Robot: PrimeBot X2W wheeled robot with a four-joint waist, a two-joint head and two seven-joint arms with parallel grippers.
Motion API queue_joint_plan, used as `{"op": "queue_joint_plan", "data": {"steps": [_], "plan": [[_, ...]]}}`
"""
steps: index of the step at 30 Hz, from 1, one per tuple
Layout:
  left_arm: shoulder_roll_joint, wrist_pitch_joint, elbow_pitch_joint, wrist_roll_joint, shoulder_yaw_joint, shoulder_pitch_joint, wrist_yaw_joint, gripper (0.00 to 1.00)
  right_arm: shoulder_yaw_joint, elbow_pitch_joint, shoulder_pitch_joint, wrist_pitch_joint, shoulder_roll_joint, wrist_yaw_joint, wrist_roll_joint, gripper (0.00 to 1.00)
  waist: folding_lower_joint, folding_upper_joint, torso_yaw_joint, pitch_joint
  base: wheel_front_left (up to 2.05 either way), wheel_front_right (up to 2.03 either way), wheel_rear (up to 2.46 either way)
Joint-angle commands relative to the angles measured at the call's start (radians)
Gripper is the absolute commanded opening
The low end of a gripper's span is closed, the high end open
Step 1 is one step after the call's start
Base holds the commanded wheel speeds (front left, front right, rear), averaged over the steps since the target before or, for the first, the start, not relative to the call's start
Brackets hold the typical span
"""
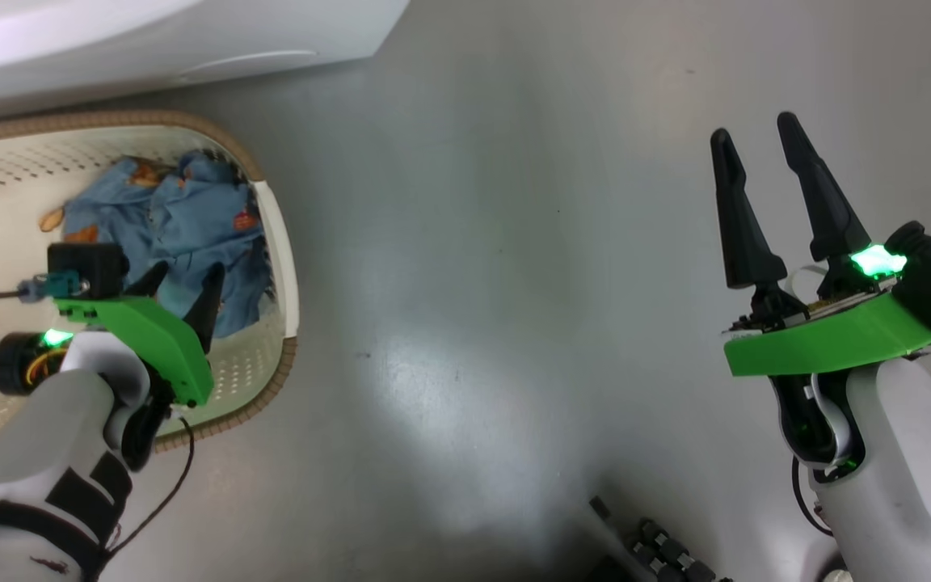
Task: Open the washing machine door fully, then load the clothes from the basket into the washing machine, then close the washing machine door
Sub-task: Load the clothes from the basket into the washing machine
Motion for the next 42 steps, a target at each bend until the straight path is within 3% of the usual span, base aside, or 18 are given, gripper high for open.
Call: {"op": "queue_joint_plan", "data": {"steps": [1, 11, 14, 15, 25, 35, 42], "plan": [[0.032, 0.001, -0.015, -0.008, 0.014, -0.004, -0.003, 1.00, 0.018, -0.024, 0.013, -0.008, -0.004, 0.004, -0.002, 1.00, -0.0001, -0.0001, -0.007, 0.010, 0.00, 0.00, 0.00], [0.067, 0.003, -0.029, -0.111, -0.107, -0.059, -0.003, 1.00, 0.033, -0.028, 0.003, -0.008, 0.005, 0.004, -0.003, 1.00, -0.0001, -0.0001, -0.022, 0.032, 0.00, 0.00, 0.00], [0.070, 0.001, -0.027, -0.139, -0.139, -0.065, -0.003, 0.15, 0.036, -0.026, 0.003, -0.008, 0.005, 0.004, -0.003, 1.00, -0.0001, -0.0001, -0.025, 0.031, 0.00, 0.00, 0.00], [0.072, -0.002, -0.025, -0.148, -0.147, -0.067, -0.003, 0.00, 0.036, -0.025, 0.003, -0.008, 0.004, 0.004, -0.003, 1.00, -0.0001, -0.0001, -0.026, 0.030, 0.00, 0.00, 0.00], [0.059, -0.084, 0.008, -0.243, -0.194, -0.058, -0.003, 0.00, 0.026, -0.017, 0.008, -0.008, -0.006, 0.004, -0.006, 1.00, -0.0001, -0.0001, 0.004, -0.033, 0.00, 0.00, 0.00], [0.048, -0.178, 0.011, -0.312, -0.188, 0.042, -0.003, 0.00, 0.023, 0.011, 0.044, -0.008, -0.028, 0.004, -0.002, 1.00, -0.0001, -0.0001, 0.070, -0.193, 0.00, 0.00, 0.00], [0.055, -0.184, -0.055, -0.262, -0.082, 0.134, -0.003, 0.00, 0.019, 0.033, 0.118, -0.008, -0.057, 0.004, 0.004, 1.00, -0.0001, -0.0001, 0.123, -0.334, 0.00, 0.00, 0.00]]}}
